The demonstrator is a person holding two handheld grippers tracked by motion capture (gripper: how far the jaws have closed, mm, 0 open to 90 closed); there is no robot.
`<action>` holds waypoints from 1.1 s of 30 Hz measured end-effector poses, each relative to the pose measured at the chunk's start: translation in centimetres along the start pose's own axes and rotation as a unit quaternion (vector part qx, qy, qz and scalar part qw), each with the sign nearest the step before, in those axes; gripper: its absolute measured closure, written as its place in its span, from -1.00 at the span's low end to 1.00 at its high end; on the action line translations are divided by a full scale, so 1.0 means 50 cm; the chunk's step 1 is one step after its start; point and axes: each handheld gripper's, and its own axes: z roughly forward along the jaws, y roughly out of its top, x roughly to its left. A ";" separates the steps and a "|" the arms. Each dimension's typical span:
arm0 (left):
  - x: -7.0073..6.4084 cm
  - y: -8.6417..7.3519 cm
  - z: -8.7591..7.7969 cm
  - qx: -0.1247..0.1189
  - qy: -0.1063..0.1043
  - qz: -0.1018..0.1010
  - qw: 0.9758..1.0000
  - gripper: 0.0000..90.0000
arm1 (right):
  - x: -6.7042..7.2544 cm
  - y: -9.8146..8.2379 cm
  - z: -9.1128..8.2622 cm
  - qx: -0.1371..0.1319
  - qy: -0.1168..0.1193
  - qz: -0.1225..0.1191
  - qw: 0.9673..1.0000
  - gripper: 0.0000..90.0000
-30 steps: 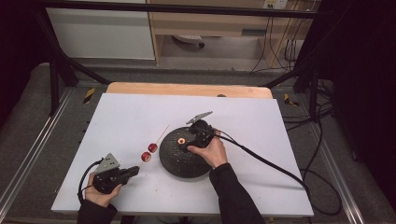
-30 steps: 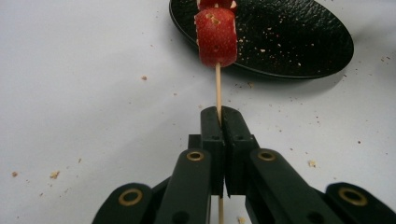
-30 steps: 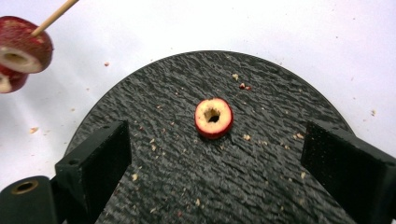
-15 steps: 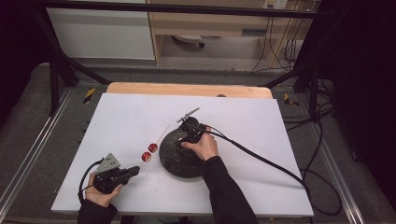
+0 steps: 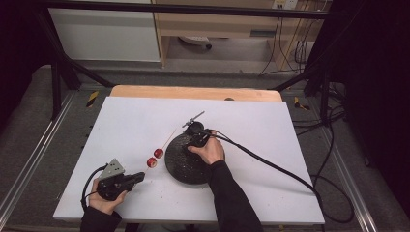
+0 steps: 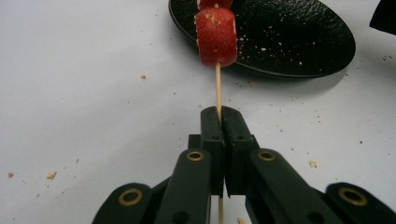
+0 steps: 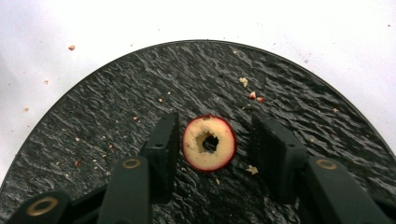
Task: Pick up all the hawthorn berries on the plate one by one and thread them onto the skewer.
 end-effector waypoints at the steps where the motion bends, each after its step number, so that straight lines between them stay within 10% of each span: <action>1: 0.000 0.000 0.000 0.001 0.000 0.000 1.000 0.96 | 0.000 0.000 0.001 0.000 0.002 0.000 1.000 0.26; 33: -0.002 0.000 0.000 -0.001 0.000 0.000 1.000 0.96 | 0.002 0.004 -0.023 -0.007 0.015 0.016 1.000 0.40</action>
